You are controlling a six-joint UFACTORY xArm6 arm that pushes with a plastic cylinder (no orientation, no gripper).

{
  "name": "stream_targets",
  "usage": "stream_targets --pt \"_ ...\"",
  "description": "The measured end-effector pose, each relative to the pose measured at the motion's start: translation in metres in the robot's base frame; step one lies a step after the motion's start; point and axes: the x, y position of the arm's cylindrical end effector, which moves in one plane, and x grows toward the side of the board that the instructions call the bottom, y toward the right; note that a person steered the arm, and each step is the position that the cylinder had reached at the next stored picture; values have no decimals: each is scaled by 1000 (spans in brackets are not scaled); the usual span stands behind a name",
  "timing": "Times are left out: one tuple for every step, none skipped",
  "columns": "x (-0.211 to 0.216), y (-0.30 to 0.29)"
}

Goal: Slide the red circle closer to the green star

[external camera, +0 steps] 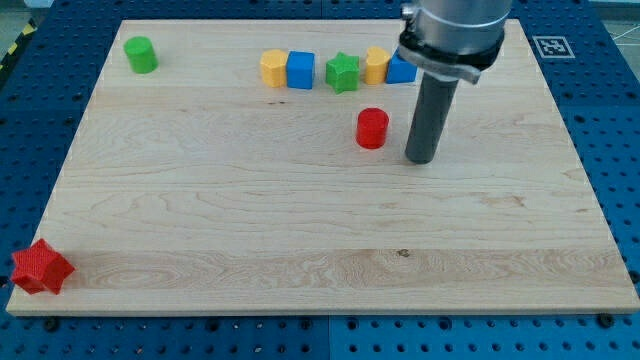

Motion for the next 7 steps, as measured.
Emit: stream_targets --pt "-10 0" --pt "-12 -9" --pt "-4 -27" --pt "-4 -34" --pt "-7 -43" --pt "-26 -61" --pt "-40 -66"
